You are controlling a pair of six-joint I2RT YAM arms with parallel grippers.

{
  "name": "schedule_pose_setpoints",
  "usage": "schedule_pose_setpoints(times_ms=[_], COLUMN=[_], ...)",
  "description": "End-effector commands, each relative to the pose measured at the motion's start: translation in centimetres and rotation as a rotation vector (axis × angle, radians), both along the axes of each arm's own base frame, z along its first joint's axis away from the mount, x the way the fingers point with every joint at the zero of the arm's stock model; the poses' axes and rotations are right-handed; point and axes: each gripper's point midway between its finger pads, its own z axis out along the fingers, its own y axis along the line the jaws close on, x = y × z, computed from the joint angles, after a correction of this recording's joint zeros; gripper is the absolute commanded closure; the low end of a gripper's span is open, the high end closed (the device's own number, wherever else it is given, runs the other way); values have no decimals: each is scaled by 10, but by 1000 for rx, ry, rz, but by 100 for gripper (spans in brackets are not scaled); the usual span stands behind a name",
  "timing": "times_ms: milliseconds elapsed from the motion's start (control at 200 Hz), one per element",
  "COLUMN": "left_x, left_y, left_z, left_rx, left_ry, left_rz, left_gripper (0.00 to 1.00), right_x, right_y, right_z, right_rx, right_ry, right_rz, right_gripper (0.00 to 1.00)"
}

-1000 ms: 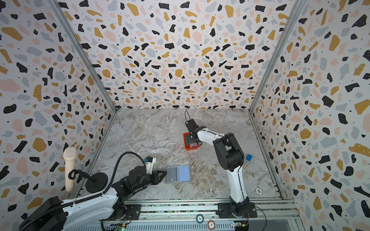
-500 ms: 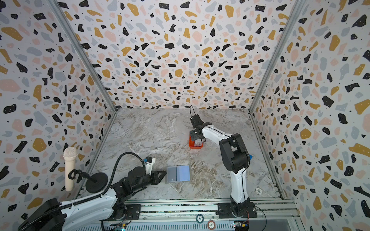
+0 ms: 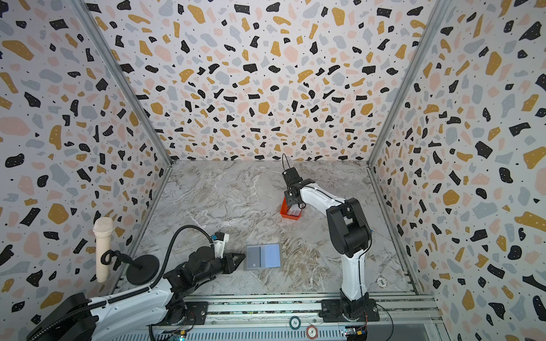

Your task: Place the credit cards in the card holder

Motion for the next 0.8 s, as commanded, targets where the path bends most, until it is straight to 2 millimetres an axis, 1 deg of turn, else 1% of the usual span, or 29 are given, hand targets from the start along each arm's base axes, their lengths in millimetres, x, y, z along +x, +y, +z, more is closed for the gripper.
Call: schedule_pose_setpoints(times_ms=[0,55,165,295,320,365,390,476,526,556,586,606,626,796], left_x=[3,2,3,3,3,3,2,2,2,2,2,3,3,3], left_y=[3,3,3,4,4,4,4,4,4,4,4,4,4,2], left_z=[1,0,1,0,0,-1,-1,-1,-1,0,0,1,1,3], left_rx=[-6,-5,-5,-3,-1,-2,-2,-2,-2,-4,-5,-6,-7,-11], left_ry=[-18,-16,-19,-18,-17,-17,-16,-16,-17,-17,-16,-18,-20,-21], left_rz=[18,19,18,20,21,21,20,20,20,20,21,21,21,15], left_gripper=[73,73,73,73,72,72,73,72,73,72,73,73,72,73], right_x=[-4,-4,-6,-9,-10,-11,-11,-12,-12,-11,-11,-11,-11,-8], right_y=[1,2,4,5,6,7,7,7,9,9,10,11,11,17], right_z=[25,24,23,23,23,24,23,23,23,24,24,25,25,33], right_rx=[2,4,8,14,16,22,23,29,36,40,46,50,53,76], right_ry=[-30,-30,-27,-32,-31,-33,-31,-29,-28,-32,-33,-33,-34,-41], right_rz=[10,12,15,15,17,17,17,14,14,13,13,14,14,24], right_gripper=[38,42,47,61,65,68,72,75,82,89,93,98,100,100])
